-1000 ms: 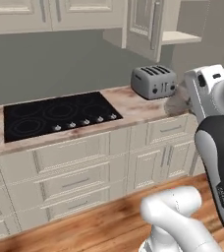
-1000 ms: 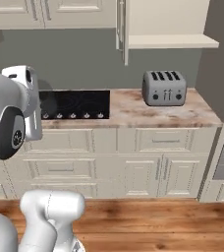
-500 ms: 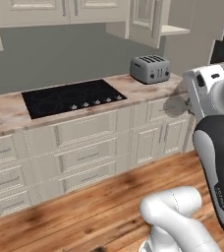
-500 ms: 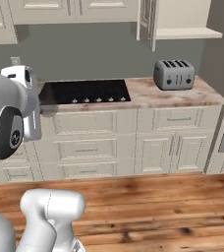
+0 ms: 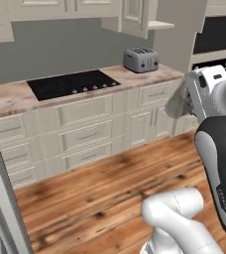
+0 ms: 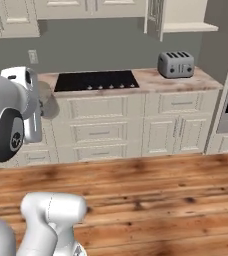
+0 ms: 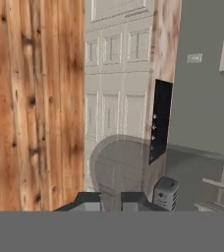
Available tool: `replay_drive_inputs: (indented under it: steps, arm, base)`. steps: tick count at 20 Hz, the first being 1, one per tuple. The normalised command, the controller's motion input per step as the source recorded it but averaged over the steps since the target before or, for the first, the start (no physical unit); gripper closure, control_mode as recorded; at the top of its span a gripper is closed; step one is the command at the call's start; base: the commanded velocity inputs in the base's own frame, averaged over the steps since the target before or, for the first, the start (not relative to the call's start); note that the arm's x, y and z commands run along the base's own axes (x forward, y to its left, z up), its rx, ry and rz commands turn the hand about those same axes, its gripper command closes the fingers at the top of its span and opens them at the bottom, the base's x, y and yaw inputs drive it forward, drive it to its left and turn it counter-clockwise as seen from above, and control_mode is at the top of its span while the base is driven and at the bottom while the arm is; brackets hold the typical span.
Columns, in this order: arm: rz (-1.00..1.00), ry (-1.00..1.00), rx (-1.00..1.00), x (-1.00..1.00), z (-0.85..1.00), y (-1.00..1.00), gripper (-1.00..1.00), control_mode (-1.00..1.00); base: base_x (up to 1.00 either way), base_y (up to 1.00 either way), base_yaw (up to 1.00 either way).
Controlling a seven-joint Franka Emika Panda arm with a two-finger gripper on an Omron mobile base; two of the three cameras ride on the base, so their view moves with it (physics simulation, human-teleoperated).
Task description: There is a bowl on the dining counter. Grab a lemon wedge from the fridge and place it in the bowl. Then get the liquor bottle and glass cup from the cabinet and place them next to the bowl.
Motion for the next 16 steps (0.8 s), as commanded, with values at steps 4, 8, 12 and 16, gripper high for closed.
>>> replay_drive_inputs:
  steps: [4,8,12,16]
  arm:
    - [0.0,0.0,0.0,0.0,0.0,0.0,1.0,1.0]
    - [0.0,0.0,0.0,0.0,0.0,0.0,1.0,1.0]
    - [0.0,0.0,0.0,0.0,0.0,0.0,1.0,1.0]
    - [0.0,0.0,0.0,0.0,0.0,0.0,1.0,1.0]
  base:
    - [-1.0,0.1,-0.07]
    - [-1.0,-0.1,-0.02]
    - [-1.0,-0.4,0.0]
    - [-1.0,-0.45,0.0]
